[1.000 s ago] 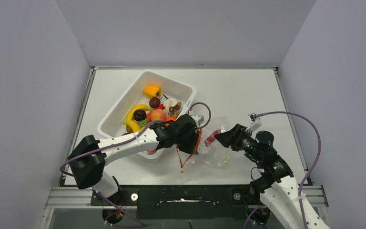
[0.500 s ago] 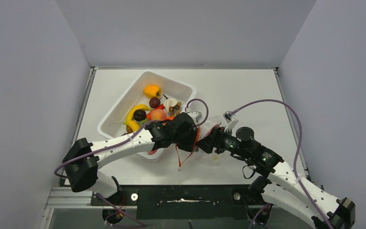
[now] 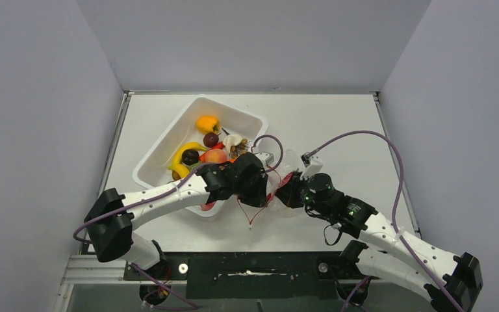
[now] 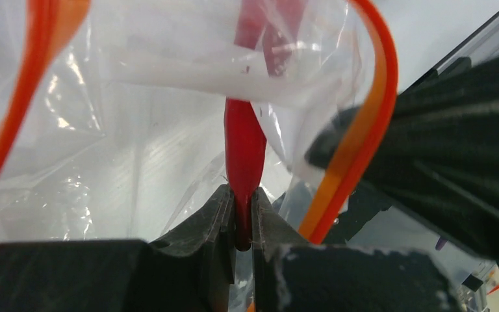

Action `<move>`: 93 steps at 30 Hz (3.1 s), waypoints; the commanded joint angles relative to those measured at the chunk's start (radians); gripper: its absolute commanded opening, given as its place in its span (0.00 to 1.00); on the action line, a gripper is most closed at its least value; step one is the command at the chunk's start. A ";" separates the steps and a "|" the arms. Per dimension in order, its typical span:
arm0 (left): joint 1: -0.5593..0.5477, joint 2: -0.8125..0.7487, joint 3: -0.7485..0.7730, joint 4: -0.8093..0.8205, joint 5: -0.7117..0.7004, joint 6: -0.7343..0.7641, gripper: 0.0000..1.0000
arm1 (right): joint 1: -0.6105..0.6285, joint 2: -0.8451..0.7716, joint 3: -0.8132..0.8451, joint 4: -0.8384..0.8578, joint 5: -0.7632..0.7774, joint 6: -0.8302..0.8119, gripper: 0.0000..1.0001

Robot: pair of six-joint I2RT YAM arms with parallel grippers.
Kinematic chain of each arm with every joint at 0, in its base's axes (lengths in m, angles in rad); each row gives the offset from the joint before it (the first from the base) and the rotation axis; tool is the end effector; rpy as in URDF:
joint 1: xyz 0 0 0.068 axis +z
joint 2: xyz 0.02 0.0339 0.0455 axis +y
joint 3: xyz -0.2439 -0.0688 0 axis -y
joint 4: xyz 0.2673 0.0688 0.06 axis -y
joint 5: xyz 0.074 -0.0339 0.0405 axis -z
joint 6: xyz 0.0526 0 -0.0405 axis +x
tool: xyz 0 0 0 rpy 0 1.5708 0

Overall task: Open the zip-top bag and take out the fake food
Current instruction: Pick up the fake vegetable from the zipper food storage bag.

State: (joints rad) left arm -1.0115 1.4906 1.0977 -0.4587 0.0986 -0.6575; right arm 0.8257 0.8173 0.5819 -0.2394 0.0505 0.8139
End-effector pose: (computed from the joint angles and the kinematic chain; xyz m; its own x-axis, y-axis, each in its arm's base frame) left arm 0.1832 -0.3025 0.2146 -0.8525 0.2157 -0.4762 0.4509 0.7641 -0.4612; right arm 0.1644 0.1743 0.2295 -0.7244 0.2855 -0.6275 -0.2578 0.7319 0.6307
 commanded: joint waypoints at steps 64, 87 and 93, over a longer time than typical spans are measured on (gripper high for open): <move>0.142 -0.319 0.076 -0.125 0.356 0.243 0.00 | 0.084 -0.179 0.028 -0.482 0.563 0.271 0.00; 0.116 -0.151 0.116 -0.256 0.339 0.258 0.00 | 0.082 -0.178 0.189 -0.385 0.499 0.171 0.00; 0.074 -0.191 0.143 -0.277 0.378 0.291 0.00 | 0.070 -0.098 0.213 -0.546 0.587 0.257 0.00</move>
State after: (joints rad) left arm -0.9249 1.3544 1.1725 -0.7319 0.4320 -0.4049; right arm 0.9085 0.6708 0.7563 -0.7006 0.5491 1.0142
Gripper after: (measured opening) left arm 0.082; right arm 0.028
